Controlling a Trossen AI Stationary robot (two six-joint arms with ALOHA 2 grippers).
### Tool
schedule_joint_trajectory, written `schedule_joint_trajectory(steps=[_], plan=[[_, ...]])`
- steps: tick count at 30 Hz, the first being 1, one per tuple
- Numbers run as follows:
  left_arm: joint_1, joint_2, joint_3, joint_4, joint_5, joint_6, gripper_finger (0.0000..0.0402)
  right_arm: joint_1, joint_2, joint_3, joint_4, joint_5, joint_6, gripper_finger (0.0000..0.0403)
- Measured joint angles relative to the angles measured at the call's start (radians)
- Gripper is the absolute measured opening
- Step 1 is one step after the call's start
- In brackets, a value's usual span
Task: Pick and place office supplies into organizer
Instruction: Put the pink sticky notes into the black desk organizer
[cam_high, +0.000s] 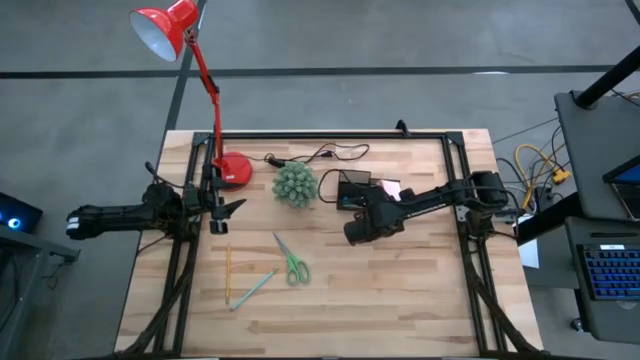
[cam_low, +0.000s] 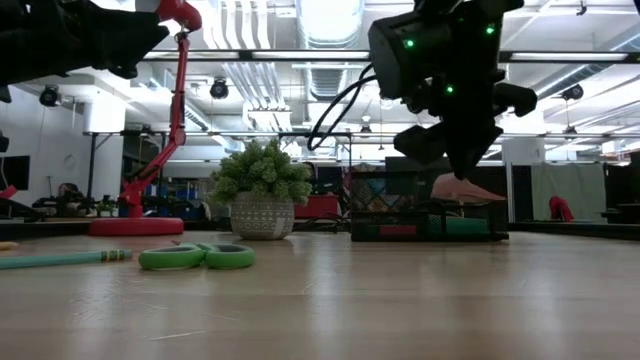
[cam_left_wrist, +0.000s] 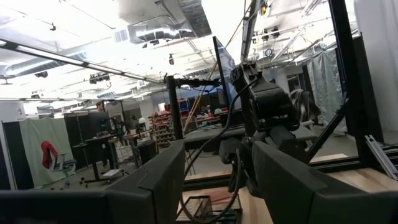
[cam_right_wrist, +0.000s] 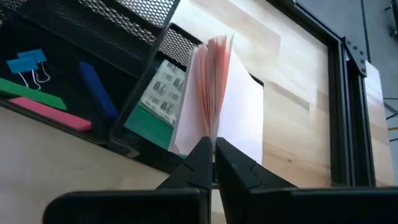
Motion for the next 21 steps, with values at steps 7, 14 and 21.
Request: schedule_joint_trajectory(steps=[7, 14, 21], plan=[[0.0, 0.0, 0.0, 0.0, 0.0, 0.0, 0.0176, -0.004, 0.0, 0.041, -0.001, 0.007, -0.016, 0.0008], [0.0, 0.0, 0.0, 0.0, 0.0, 0.0, 0.0176, -0.014, -0.001, 0.023, -0.002, 0.007, -0.007, 0.0008], [0.0, 0.0, 0.0, 0.0, 0.0, 0.0, 0.0176, -0.023, 0.0, 0.001, 0.013, 0.006, 0.014, 0.0009]])
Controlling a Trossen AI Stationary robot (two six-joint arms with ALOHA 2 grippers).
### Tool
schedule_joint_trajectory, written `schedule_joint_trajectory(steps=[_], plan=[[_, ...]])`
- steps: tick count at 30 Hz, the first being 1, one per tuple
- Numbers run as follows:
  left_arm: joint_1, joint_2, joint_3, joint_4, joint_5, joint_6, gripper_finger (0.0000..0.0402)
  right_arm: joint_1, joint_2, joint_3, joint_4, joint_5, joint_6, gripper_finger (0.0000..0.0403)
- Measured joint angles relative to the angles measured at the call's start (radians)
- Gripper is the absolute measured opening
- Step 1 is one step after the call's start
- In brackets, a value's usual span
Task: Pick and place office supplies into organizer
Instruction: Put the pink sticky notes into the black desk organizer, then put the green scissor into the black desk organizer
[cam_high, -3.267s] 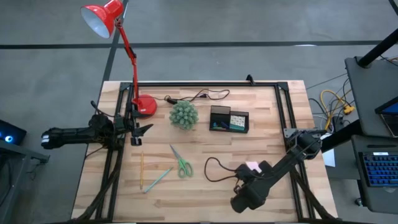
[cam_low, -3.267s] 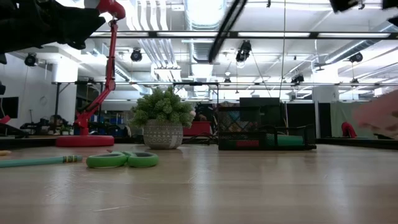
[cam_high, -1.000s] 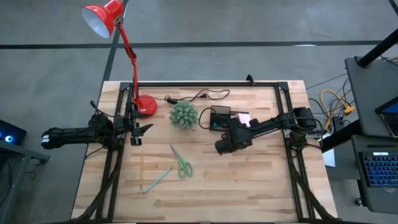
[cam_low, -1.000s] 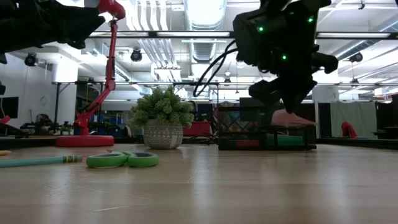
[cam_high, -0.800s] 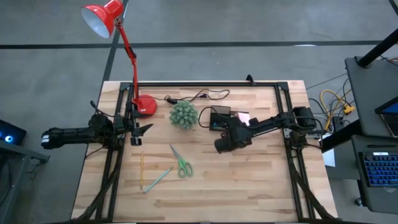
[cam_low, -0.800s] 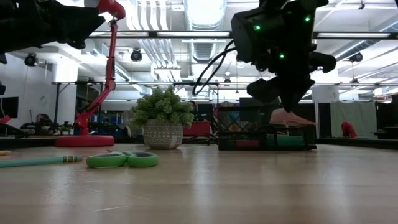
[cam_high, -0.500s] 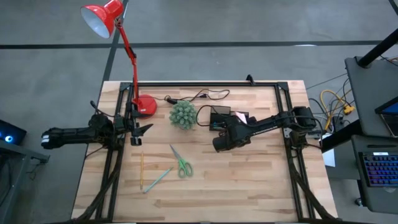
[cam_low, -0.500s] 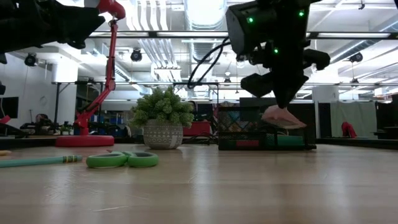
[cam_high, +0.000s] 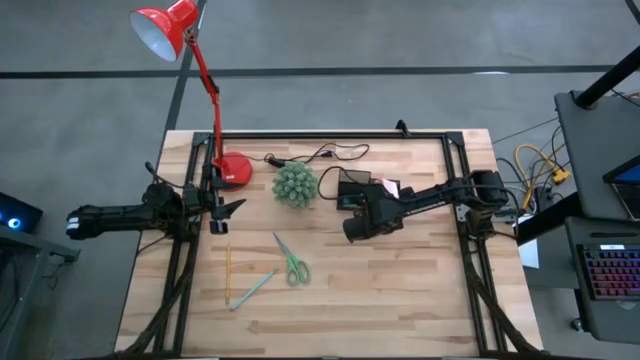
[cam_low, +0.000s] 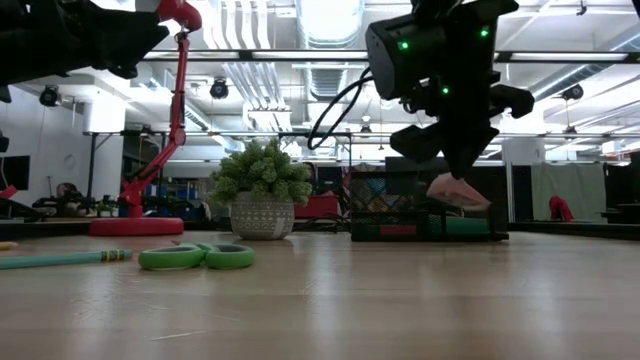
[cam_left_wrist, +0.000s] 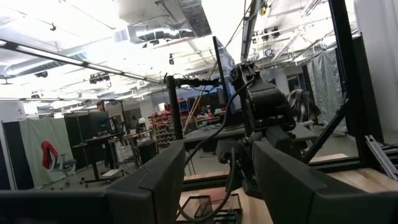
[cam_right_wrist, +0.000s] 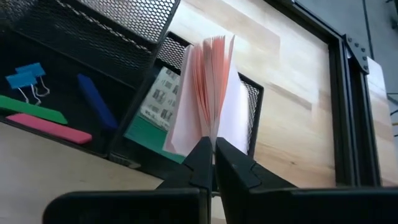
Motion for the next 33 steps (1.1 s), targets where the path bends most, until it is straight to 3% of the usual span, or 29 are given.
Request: schedule_joint_trajectory(steps=[13, 27, 33], plan=[[0.0, 0.0, 0.0, 0.001, 0.0, 0.0, 0.0176, -0.03, 0.0, 0.0, 0.018, -0.054, -0.033, 0.0018], [0.0, 0.0, 0.0, 0.001, 0.0, 0.0, 0.0176, -0.043, 0.0, 0.0, 0.021, -0.077, -0.053, 0.0152], [0.0, 0.0, 0.0, 0.001, 0.0, 0.0, 0.0176, -0.038, 0.0, 0.014, 0.021, -0.041, -0.066, 0.0182]])
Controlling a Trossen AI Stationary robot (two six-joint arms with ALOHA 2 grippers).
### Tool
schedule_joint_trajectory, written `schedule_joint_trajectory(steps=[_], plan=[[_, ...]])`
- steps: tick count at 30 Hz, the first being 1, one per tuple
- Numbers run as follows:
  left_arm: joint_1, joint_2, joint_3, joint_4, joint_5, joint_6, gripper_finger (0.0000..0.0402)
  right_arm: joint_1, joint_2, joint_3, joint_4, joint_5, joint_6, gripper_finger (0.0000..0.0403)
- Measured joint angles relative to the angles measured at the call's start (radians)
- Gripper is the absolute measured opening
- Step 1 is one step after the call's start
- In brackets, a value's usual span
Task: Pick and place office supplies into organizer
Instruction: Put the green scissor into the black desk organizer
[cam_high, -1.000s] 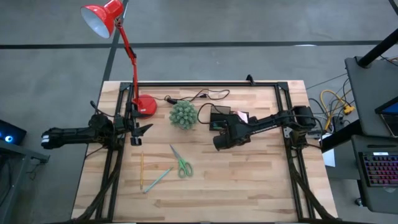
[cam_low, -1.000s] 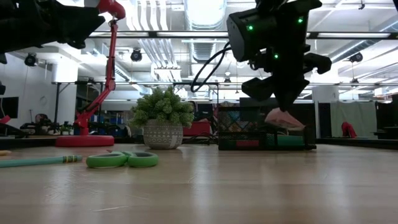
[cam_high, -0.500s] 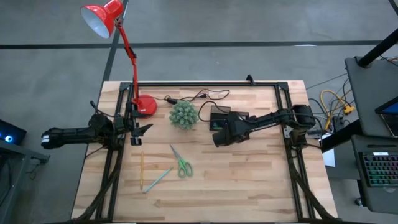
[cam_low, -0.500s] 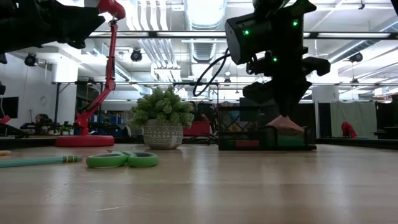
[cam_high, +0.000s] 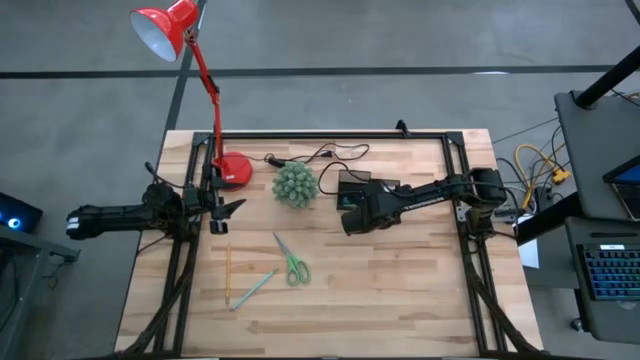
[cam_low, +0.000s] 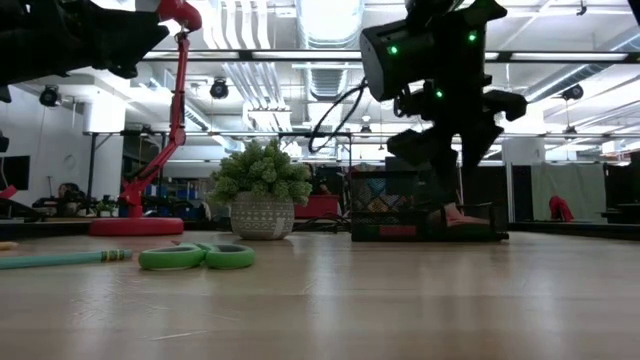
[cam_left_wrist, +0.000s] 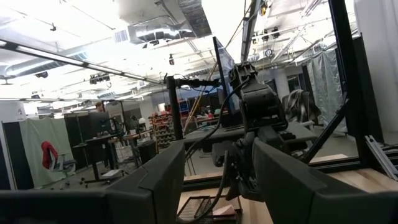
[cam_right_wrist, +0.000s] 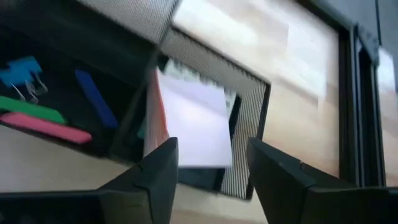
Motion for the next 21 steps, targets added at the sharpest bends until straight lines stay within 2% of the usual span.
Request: schedule_joint_trajectory(steps=[4, 10, 14, 21], plan=[[0.0, 0.0, 0.0, 0.0, 0.0, 0.0, 0.0176, 0.038, 0.0, 0.035, 0.002, 0.11, -0.037, 0.0184], [0.0, 0.0, 0.0, -0.003, 0.0, -0.001, 0.0176, 0.174, 0.0, 0.058, 0.031, 0.274, -0.049, 0.0169], [0.0, 0.0, 0.0, -0.003, 0.0, -0.003, 0.0176, 0.276, 0.0, 0.056, 0.171, 0.268, -0.197, 0.0152], [0.0, 0.001, 0.0, -0.003, 0.0, -0.01, 0.0176, 0.41, 0.0, 0.053, 0.441, 0.186, -0.449, 0.0122]])
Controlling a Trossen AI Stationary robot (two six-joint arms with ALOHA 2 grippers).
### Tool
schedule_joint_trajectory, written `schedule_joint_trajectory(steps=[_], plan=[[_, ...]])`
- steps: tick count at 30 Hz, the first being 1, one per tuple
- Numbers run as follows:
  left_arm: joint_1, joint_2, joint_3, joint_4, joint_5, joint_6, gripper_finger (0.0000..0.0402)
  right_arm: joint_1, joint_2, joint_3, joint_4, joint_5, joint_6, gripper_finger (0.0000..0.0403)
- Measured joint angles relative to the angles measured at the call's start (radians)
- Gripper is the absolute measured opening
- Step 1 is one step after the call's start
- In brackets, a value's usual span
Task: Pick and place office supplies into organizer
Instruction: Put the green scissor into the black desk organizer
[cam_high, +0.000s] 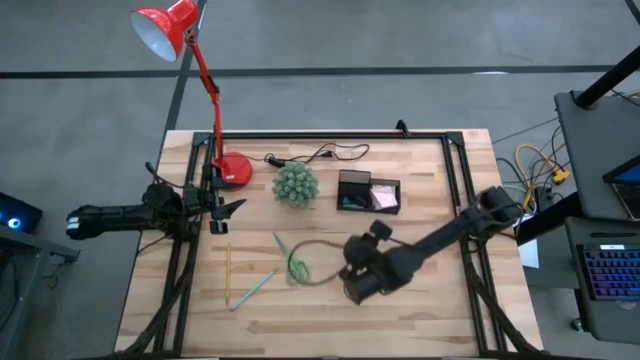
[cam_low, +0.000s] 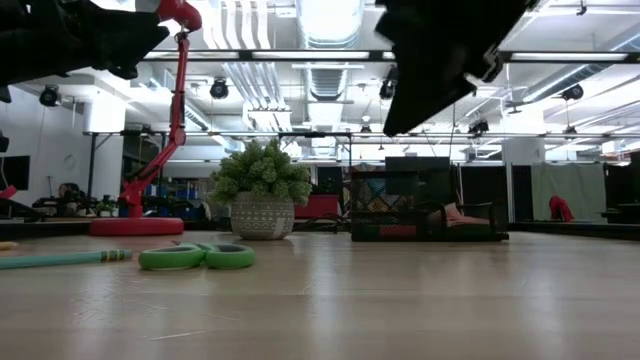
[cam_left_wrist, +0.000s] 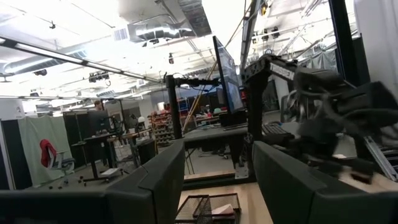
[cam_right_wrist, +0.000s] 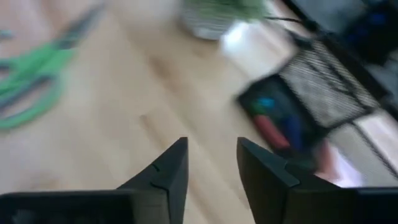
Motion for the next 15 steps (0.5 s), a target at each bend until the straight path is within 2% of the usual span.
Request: schedule_joint_trajectory(steps=[8, 12, 15], plan=[[0.0, 0.0, 0.0, -0.001, 0.0, -0.001, 0.0176, 0.123, -0.016, -0.049, 0.222, -0.092, -0.289, 0.008], [0.0, 0.002, 0.0, -0.009, 0.0, -0.001, 0.0176, 0.158, -0.069, -0.109, 0.5, -0.196, -0.37, 0.0058], [0.0, 0.002, 0.0, -0.01, 0.0, -0.002, 0.0176, 0.176, -0.073, -0.158, 0.793, -0.326, -0.55, 0.0049]])
